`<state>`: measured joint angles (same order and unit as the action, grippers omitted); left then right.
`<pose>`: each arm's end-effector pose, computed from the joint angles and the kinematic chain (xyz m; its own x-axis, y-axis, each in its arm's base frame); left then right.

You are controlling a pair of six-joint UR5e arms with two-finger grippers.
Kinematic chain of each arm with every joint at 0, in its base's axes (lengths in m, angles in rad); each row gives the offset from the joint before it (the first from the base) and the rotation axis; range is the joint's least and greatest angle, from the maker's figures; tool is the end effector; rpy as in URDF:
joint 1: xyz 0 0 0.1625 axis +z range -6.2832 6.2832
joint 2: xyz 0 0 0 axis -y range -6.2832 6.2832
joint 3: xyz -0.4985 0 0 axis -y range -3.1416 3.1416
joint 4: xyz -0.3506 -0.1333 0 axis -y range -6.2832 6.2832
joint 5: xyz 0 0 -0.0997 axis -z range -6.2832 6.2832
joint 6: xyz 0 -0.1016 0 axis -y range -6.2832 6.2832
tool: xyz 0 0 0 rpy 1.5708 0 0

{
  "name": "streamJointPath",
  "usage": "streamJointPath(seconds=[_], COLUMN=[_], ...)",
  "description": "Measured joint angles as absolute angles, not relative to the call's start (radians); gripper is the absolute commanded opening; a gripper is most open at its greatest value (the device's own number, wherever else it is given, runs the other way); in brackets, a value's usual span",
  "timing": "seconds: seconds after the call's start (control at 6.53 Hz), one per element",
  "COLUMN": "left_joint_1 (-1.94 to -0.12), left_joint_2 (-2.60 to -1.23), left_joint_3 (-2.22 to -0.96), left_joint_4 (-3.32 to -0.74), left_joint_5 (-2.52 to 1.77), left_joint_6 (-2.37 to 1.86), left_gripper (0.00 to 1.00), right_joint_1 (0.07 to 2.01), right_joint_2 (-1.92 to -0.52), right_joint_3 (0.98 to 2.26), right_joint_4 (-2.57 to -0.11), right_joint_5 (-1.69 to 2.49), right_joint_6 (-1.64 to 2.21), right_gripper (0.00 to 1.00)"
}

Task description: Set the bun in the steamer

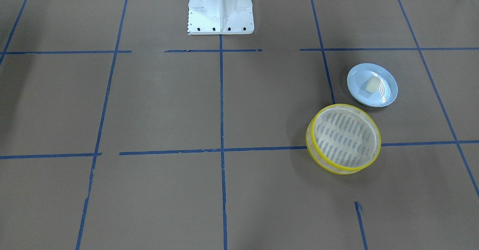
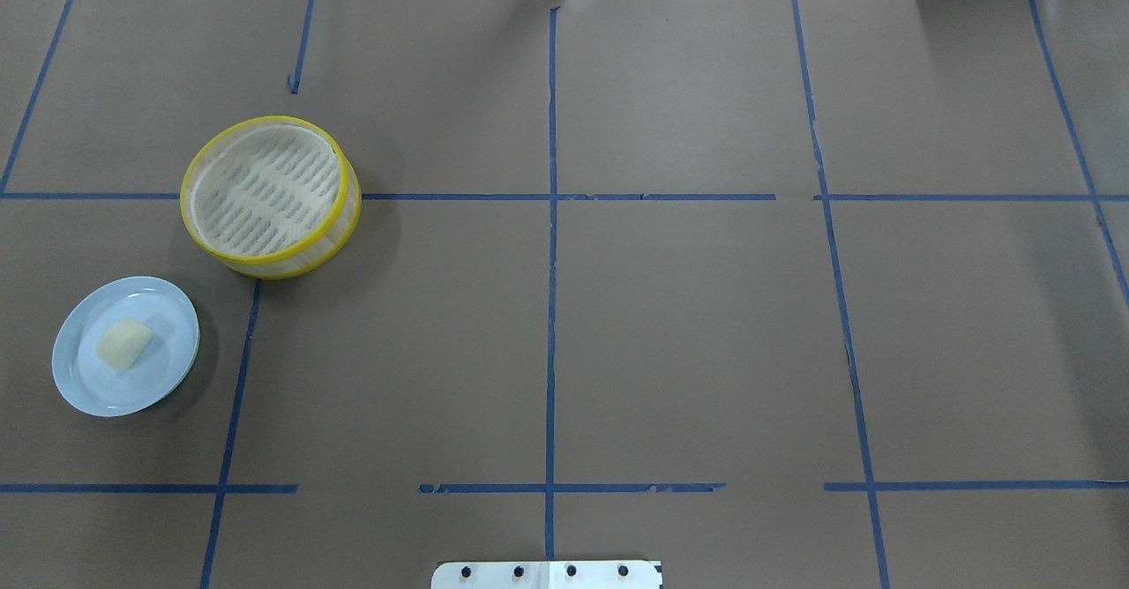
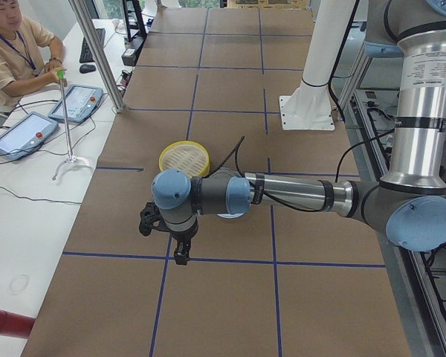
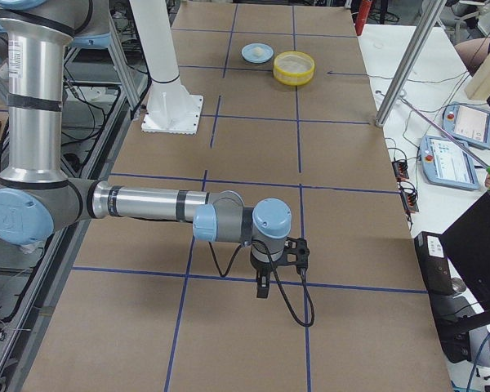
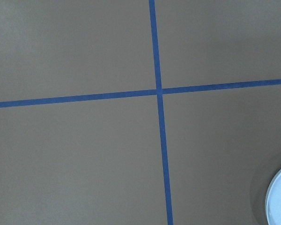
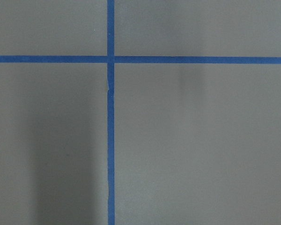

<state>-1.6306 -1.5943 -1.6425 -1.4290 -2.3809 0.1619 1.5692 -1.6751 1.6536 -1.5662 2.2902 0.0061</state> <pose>-0.0869 -0.4527 0.7021 0.6868 0.0868 -0.7216 -0.0517 0.9962 0.0707 0.0657 -0.3971 0.7439 0.7522 0.0160 0.6587 -0.0030 0.9998 -0.0209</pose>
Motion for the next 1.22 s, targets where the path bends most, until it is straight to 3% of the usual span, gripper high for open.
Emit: streamJointPath(seconds=[0.92, 1.22], left_joint_1=[-1.625, -1.545], left_joint_2=[-1.592, -1.590], left_joint_3=[-1.645, -1.620], left_joint_4=[-1.461, -1.650], left_joint_5=[-2.386, -2.413], left_joint_6=[0.163, 0.125], left_gripper=[1.00, 1.00], right_joint_1=[1.569, 1.569], right_joint_2=[-1.675, -1.675], right_joint_3=[1.653, 1.653], right_joint_4=[-1.566, -1.566], right_joint_5=[2.290, 2.290], right_joint_6=[0.006, 0.006], right_gripper=[1.00, 1.00])
